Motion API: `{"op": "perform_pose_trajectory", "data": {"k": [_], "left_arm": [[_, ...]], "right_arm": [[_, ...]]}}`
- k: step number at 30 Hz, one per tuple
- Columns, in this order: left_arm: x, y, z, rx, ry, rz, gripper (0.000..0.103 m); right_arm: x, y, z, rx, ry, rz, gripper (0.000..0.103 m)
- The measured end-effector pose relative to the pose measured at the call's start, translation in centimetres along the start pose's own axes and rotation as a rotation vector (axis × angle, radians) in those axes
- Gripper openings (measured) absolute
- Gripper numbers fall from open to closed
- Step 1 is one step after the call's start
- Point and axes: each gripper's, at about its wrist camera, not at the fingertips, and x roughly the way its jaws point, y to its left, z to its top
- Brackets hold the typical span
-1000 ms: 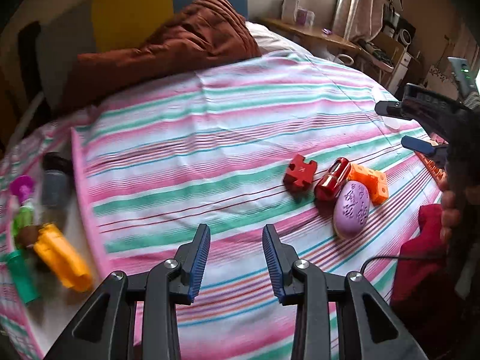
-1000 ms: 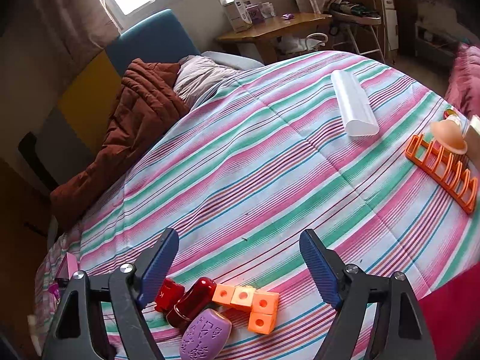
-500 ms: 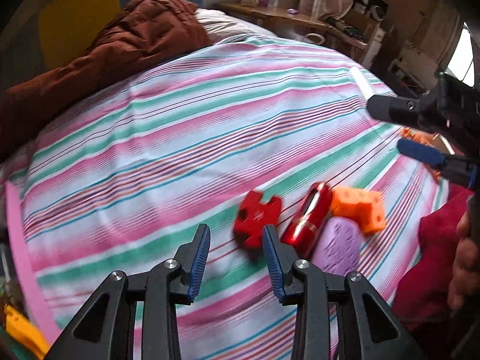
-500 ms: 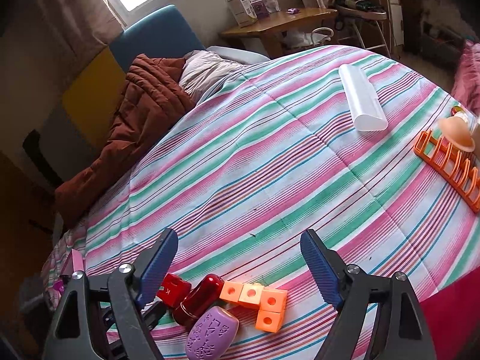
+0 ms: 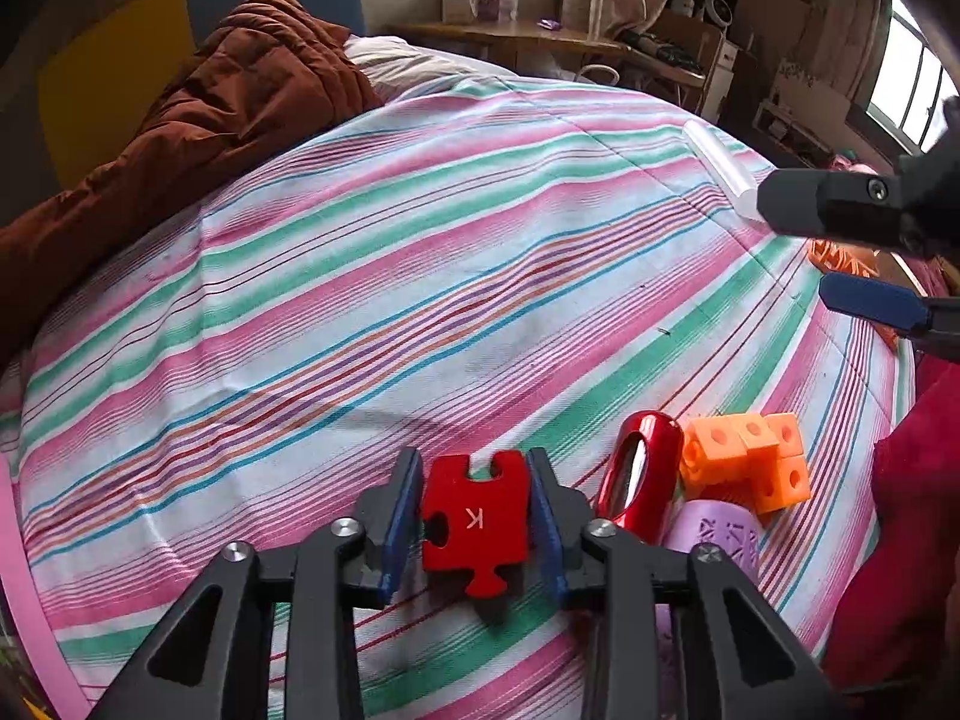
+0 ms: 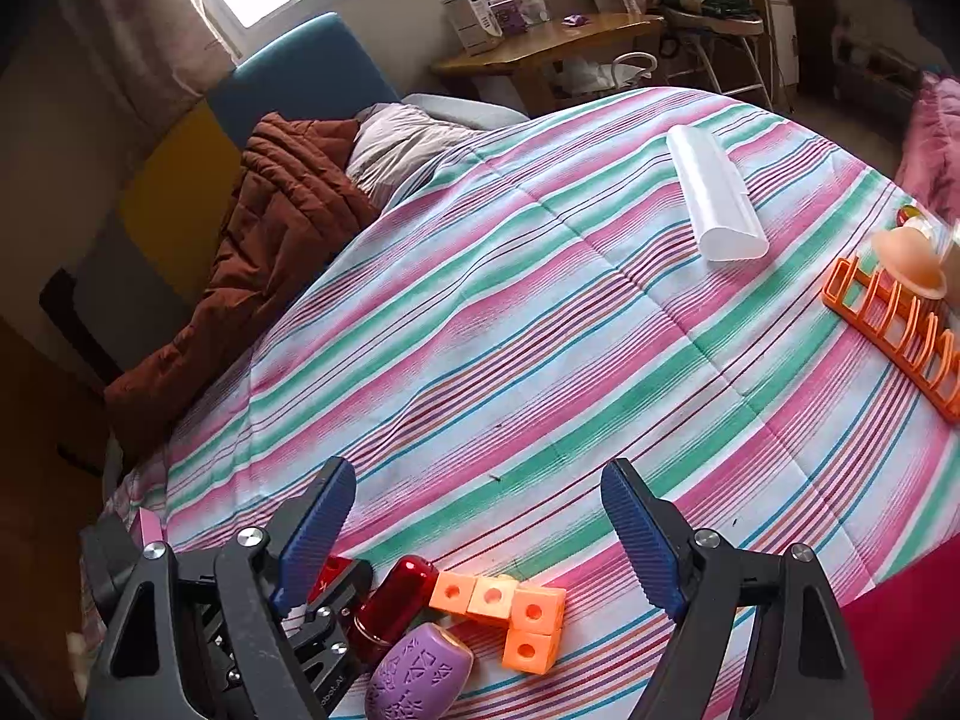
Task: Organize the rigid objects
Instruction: 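Move the left gripper to the red puzzle piece and grasp it, then lift the red puzzle piece with left gripper while right gripper grasps the red tube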
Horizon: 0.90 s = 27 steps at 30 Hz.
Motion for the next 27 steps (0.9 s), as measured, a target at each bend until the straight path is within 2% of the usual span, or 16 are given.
{"op": "perform_pose_trajectory", "data": {"k": [3, 6, 10, 13, 21, 27], "left_arm": [[-0.5, 0.3, -0.7, 0.000, -0.012, 0.023, 0.032], [-1.3, 1.6, -2.0, -0.049, -0.033, 0.049, 0.032], [-2.9, 3.5, -4.7, -0.101, -0.079, 0.090, 0.032], [-3.8, 4.2, -6.1, -0.132, -0.082, 0.116, 0.032], [-3.8, 3.5, -6.5, -0.119, -0.083, 0.197, 0.032], [-3.7, 3.4, -6.4, -0.117, -0.083, 0.214, 0.032]], "right_arm": [[-0.1, -0.2, 0.1, 0.007, -0.004, 0.008, 0.085], [-0.1, 0.2, 0.1, -0.008, 0.001, 0.024, 0.085], [0.0, 2.0, -0.4, -0.093, 0.013, 0.060, 0.085], [-0.1, 3.6, -1.0, -0.179, 0.004, 0.076, 0.085], [0.0, 6.3, -2.5, -0.319, 0.012, 0.098, 0.085], [1.0, 8.4, -4.2, -0.450, 0.062, 0.105, 0.084]]}}
